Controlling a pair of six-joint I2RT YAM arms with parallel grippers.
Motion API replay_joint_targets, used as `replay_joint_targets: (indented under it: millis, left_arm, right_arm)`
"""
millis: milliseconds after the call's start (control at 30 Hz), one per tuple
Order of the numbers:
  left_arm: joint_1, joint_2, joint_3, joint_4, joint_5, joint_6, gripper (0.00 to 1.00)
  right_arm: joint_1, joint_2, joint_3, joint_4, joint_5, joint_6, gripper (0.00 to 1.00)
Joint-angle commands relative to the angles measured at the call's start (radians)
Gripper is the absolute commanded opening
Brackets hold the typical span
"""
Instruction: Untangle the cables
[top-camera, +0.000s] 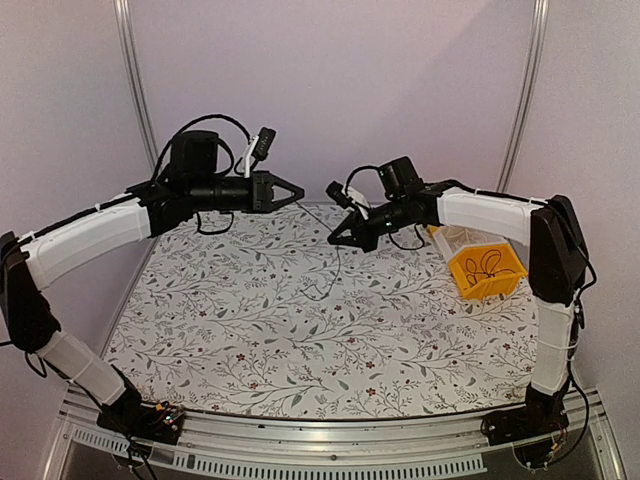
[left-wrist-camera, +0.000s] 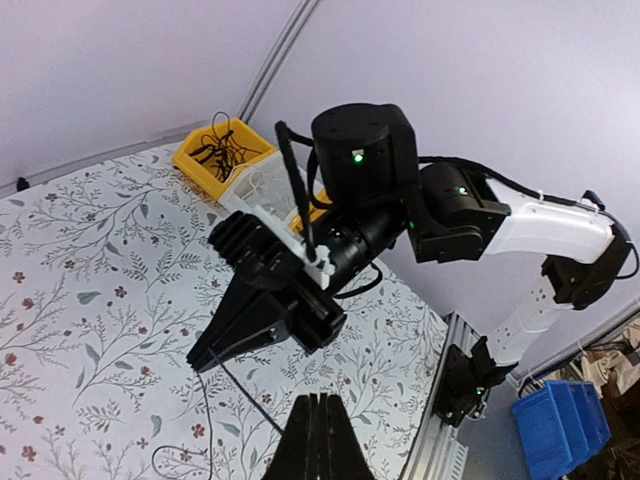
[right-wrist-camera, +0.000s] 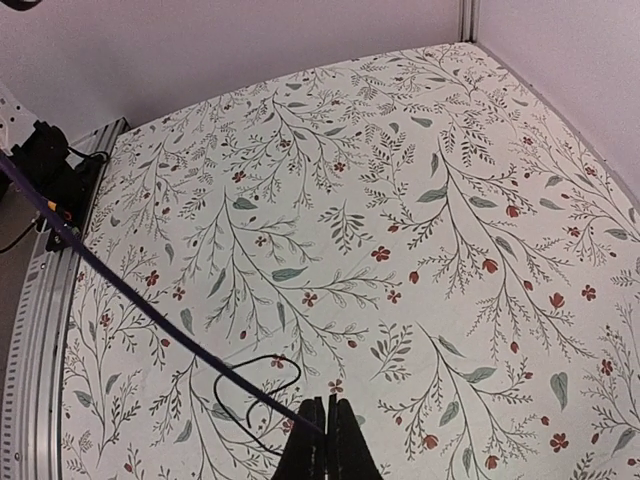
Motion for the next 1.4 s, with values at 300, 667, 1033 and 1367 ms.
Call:
replay_joint_targets:
  millis: [300, 667, 1033, 1367]
  left_arm:
    - [-0.001, -0.111, -0.087, -0.063, -0.381, 0.056, 0.46]
    - [0.001, 0.028, -0.101, 0.008, -0.29, 0.032, 0.48]
    - [0.0, 0.162, -0.005, 0.027, -0.219, 0.037, 0.48]
    - [0.001, 0.193, 0.016, 0.006, -0.215, 0.05, 0.48]
  right_arm:
    - [-0.229, -0.194, -0.141, -0.079, 0.122, -0.024, 0.0]
    - [-0.388, -0.413, -0.201, -0.223, 0.158, -0.115, 0.0]
    - [-0.555, -0.505, -0.214, -0.311, 0.221, -0.209, 0.0]
    - [-0.741, -0.525, -0.376, -0.247, 0.308, -0.357, 0.0]
